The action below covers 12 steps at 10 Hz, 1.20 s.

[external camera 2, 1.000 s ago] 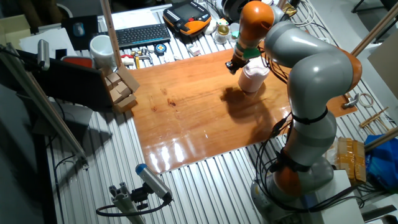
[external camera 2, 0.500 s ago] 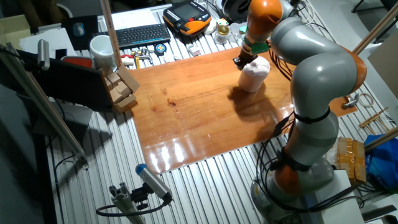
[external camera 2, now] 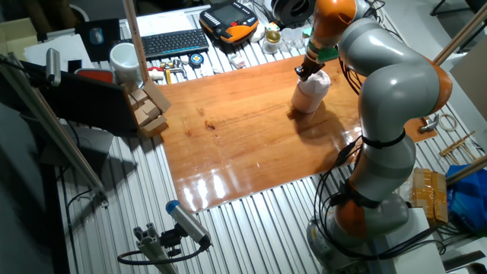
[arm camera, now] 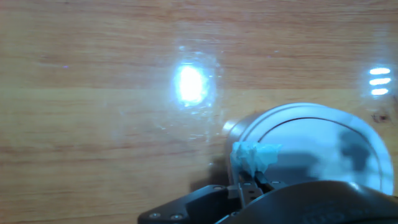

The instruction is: Put the garbage in the trash can

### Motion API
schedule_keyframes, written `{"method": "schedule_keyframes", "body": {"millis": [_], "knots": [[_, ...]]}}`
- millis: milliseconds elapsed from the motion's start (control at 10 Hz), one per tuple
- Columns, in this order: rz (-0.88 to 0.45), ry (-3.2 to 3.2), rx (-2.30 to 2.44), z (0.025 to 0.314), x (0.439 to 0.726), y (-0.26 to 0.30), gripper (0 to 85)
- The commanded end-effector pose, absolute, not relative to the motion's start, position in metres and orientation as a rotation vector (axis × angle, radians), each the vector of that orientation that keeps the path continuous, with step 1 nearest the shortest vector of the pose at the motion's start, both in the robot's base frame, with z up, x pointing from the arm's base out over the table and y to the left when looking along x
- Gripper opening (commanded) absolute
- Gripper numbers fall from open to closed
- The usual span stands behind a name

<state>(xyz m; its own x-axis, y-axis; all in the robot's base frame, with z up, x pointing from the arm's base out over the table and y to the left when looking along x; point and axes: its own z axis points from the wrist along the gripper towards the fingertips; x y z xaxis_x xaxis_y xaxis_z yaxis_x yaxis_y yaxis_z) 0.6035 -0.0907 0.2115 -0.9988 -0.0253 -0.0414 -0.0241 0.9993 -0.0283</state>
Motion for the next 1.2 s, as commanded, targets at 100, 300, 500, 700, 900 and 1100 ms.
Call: {"method": "schedule_keyframes", "body": {"millis": [100,300,500,700,900,1100], "knots": [[-0.053,3.099,-0.028,0.209,0.605,-0.093,0.0],[-0.057,3.099,-0.023,0.207,0.605,-0.098,0.0],[-0.057,3.104,-0.019,0.203,0.605,-0.104,0.0],[-0.055,3.102,-0.023,0.198,0.605,-0.109,0.0],[-0.055,3.101,-0.026,0.194,0.605,-0.112,0.0],[-0.05,3.099,-0.026,0.188,0.606,-0.114,0.0]]}}
